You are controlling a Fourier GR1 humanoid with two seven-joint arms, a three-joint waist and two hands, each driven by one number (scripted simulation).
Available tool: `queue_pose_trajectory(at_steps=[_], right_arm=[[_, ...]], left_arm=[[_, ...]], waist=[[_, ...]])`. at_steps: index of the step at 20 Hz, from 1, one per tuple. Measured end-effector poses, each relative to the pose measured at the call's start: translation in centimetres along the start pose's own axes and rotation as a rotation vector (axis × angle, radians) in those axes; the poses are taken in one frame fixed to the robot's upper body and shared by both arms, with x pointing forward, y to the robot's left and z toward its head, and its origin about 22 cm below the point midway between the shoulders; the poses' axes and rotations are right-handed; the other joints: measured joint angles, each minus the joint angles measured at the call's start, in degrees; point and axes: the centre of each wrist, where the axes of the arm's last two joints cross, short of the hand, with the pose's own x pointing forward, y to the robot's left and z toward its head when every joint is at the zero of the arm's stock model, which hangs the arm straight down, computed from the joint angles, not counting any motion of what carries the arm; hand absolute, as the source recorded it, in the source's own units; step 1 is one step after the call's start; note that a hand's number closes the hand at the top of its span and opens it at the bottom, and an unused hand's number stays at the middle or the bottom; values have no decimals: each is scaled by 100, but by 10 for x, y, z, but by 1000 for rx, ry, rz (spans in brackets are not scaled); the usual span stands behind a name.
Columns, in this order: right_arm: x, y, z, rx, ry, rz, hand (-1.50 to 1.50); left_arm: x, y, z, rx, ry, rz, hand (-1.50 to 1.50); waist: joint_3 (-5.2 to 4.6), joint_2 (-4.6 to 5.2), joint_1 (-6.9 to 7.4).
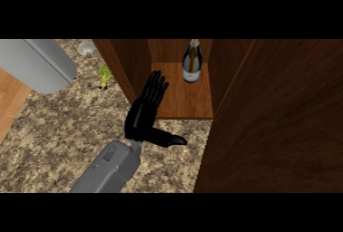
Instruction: Pick up the wine, place it into the cabinet and close the cabinet
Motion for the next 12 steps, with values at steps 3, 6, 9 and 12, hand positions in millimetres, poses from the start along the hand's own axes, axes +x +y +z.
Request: queue_pose_trajectory(at_steps=[3,6,9,12], right_arm=[[0,-3,-1,9,0,25,-150],[1,-5,-2,32,2,45,-150],[2,-5,-3,79,7,51,-150],[2,-4,-5,126,5,58,-150]], left_arm=[[6,3,24,9,1,24,-150],[11,9,42,17,-5,42,-150],[14,19,63,30,-12,58,-150],[24,40,78,42,-27,54,-150]], waist=[[0,10,-3],[0,26,-34],[-3,40,-43],[-3,49,-42]])
